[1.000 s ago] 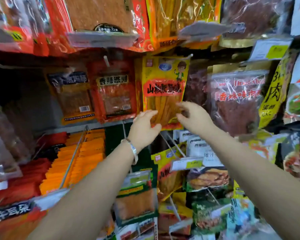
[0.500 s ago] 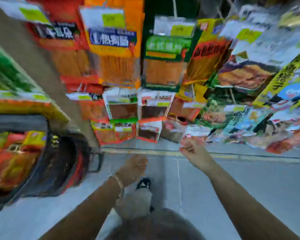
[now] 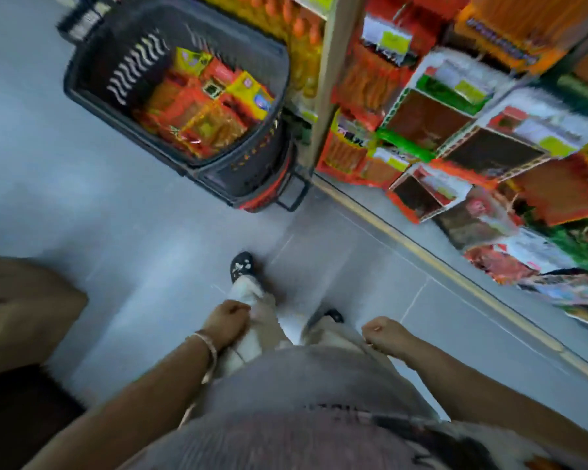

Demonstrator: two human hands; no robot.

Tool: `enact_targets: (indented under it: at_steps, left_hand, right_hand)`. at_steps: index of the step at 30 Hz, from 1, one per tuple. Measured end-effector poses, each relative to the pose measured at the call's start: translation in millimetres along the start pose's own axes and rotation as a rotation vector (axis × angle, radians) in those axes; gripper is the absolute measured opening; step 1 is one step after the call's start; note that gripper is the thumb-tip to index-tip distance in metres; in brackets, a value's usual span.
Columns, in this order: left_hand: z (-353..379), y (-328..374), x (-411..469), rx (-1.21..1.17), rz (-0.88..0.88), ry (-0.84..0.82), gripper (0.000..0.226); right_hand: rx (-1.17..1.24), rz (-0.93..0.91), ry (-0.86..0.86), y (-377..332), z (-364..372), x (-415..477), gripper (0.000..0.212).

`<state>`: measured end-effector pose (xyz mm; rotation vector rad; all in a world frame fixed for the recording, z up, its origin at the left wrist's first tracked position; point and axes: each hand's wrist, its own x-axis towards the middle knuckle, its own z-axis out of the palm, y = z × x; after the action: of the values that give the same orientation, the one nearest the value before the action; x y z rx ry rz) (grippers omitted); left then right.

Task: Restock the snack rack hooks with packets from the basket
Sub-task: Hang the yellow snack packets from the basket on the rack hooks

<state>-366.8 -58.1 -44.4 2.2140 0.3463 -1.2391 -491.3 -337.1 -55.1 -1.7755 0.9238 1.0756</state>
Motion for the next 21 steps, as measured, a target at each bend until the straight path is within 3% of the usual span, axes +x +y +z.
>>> enact_targets:
  at_steps: [7, 13, 17, 21]
  left_hand:
    - [-119, -24, 46, -0.330, -0.108, 0.003, 0.012]
    - [-242, -16, 100, -0.371, -0.071, 0.158, 0.022]
    - [-291, 15, 122, -0.397, 0.007, 0.201, 0.025]
    - [-317, 63, 145, -0.443, 0.126, 0.167, 0.020]
  right_hand:
    - [-0.010, -0.073, 0.079, -148, -14, 50, 0.017]
    - [0.208, -0.267, 0.147, -306, 1, 73, 0.008]
    - [0.421, -0.377, 0.114, -393, 4, 86, 0.011]
    - [0.628, -0.315, 0.050, -458, 0, 128, 0.039]
